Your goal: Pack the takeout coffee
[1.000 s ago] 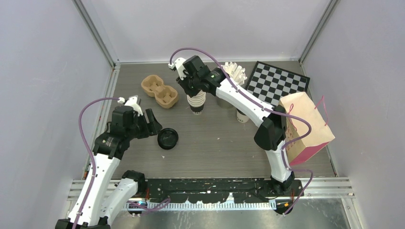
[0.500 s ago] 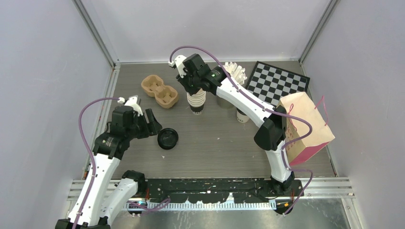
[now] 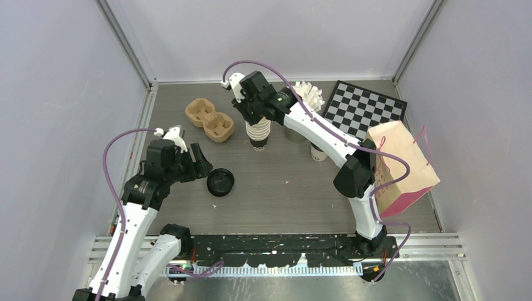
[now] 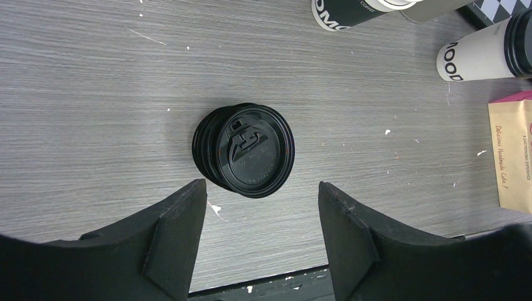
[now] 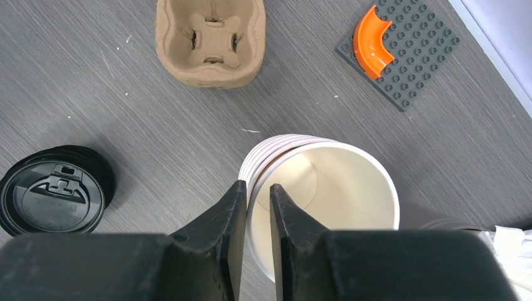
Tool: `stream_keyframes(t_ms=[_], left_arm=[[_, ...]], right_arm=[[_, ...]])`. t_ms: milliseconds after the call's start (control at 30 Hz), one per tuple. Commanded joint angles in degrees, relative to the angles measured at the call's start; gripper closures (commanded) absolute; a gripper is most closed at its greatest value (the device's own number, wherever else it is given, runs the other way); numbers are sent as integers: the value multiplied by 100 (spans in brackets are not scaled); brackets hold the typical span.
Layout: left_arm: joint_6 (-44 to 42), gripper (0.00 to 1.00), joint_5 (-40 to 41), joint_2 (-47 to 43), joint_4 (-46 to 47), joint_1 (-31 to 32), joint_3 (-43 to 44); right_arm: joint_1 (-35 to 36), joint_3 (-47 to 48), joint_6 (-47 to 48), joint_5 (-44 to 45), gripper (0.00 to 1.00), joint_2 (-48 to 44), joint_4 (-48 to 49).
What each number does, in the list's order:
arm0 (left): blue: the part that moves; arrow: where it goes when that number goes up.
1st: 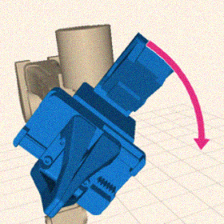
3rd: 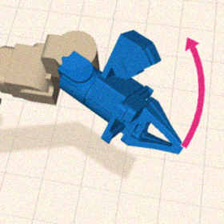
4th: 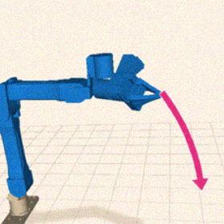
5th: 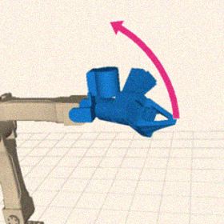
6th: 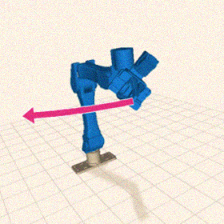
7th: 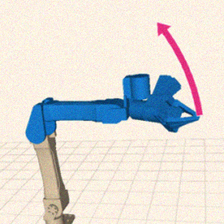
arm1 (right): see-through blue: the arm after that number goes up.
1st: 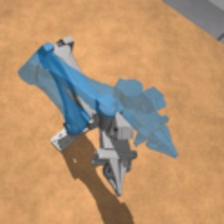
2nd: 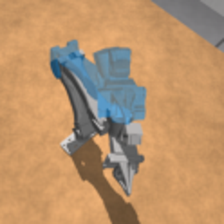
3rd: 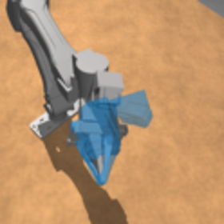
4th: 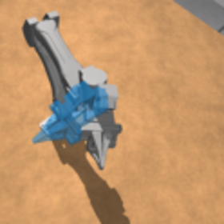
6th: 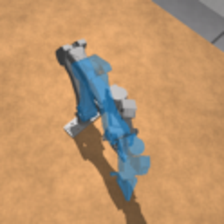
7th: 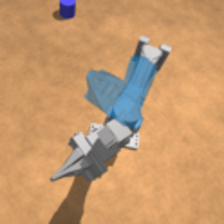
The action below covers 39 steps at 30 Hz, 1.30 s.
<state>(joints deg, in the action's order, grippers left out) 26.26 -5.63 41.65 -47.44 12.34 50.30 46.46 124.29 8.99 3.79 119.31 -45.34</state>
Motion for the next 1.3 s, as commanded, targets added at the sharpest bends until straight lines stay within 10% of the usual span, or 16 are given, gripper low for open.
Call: stream_keyframes(t_ms=[0,700,1267], left_arm=[[-113,33,26,-61,114,-21,5],[-122,33,59,-96,99,-21,6],[-124,33,88,-88,117,-16,10]], right_arm=[[33,289,-55,89,75,-4,59],[37,394,-205,102,73,99,-3],[149,407,-35,405,96,-56,-53]])
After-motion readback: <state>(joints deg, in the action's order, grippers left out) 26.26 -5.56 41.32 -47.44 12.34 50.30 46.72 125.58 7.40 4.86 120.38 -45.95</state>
